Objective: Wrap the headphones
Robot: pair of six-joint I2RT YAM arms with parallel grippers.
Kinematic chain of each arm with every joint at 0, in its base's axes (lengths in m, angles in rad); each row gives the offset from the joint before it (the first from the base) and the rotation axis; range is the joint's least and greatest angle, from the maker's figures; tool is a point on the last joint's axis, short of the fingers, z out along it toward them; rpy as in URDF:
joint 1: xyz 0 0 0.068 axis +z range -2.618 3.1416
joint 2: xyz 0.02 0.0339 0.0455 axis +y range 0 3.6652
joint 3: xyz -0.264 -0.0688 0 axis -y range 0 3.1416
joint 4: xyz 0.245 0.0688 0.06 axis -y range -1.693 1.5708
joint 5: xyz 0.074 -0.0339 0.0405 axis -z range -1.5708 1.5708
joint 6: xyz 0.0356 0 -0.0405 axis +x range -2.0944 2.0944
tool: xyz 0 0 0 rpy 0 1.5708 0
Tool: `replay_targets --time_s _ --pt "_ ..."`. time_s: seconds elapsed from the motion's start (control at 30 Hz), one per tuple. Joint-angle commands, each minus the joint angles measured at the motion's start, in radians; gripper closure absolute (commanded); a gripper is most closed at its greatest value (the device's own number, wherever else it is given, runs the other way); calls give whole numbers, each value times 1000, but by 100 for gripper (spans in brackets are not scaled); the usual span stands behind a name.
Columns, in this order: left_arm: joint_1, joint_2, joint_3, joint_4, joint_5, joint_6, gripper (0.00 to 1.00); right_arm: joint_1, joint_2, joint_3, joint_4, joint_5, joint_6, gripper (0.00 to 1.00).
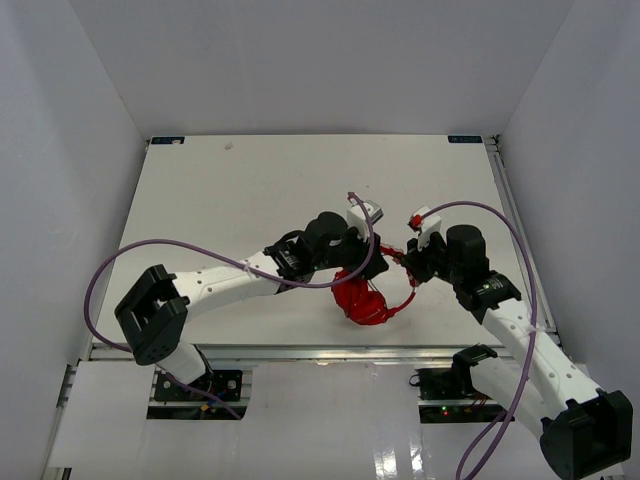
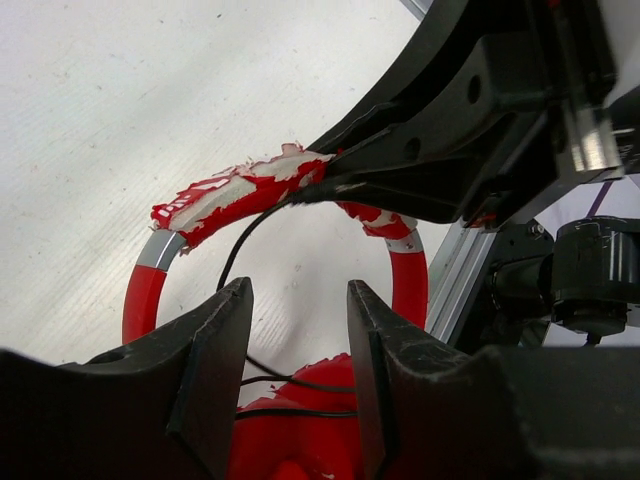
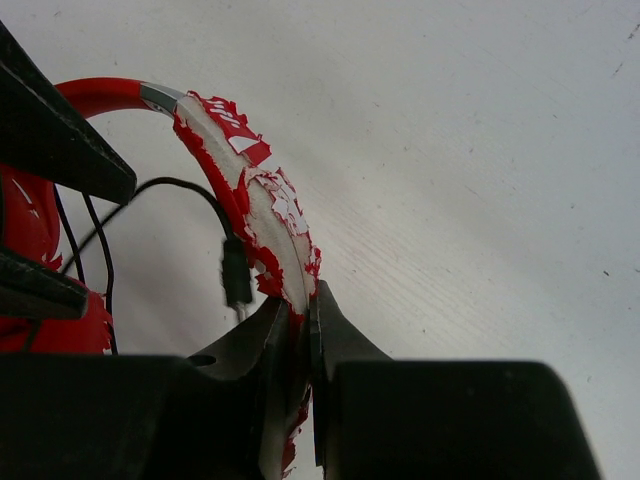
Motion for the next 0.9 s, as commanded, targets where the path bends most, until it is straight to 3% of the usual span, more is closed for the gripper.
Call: replay_targets --time_s 0.0,0.43,0.53,0.87 --pt "3 -35 62 -11 -6 20 46 -10 13 3 70 16 55 92" --pt "3 -127 101 -50 -57 45 39 -53 108 33 72 65 86 92" --pt "4 -165 110 -120 -87 57 37 -68 153 56 69 63 98 92" --pt "15 -540 -191 -268 -330 93 17 -89 374 242 57 57 149 92"
